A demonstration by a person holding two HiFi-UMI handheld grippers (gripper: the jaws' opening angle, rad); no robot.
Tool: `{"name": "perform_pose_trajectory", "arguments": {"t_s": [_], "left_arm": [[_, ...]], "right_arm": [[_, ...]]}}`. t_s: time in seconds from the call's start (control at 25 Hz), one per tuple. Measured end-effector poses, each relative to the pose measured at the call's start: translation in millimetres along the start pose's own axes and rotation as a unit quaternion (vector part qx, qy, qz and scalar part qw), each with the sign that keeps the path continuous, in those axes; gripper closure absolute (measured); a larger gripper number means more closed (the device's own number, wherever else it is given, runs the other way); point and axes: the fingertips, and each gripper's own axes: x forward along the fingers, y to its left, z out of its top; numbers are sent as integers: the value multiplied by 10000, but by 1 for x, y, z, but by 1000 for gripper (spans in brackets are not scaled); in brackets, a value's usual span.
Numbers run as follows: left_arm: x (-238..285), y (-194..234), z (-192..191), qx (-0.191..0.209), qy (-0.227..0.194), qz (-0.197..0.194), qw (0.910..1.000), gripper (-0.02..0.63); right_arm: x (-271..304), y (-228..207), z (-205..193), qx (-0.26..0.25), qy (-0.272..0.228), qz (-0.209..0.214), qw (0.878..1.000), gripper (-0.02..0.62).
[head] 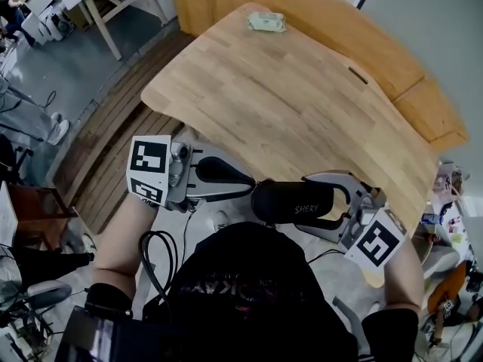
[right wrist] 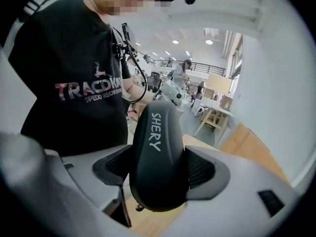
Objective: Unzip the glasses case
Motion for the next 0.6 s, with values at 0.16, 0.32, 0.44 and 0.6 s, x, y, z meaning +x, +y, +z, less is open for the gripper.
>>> {"name": "perform_pose_trajectory", "arguments": {"t_s": [0.16, 0.32, 0.44, 0.6], "left_arm": [[-4, 1, 2, 169, -24, 219, 9996, 592], [-5, 6, 1, 355, 62, 521, 9980, 592], [-8, 12, -2, 470, 136, 778, 9958, 592], [-5, 18, -10, 649, 417, 1017, 9918, 592]], "right_arm": [[-2, 1, -17, 543, 352, 95, 9979, 252], [2, -3, -24, 791, 403, -23, 9960, 253], [10, -7, -26, 1128, 235, -175, 9932, 253], [18, -14, -31, 2155, -159, -480, 9752, 255]]}}
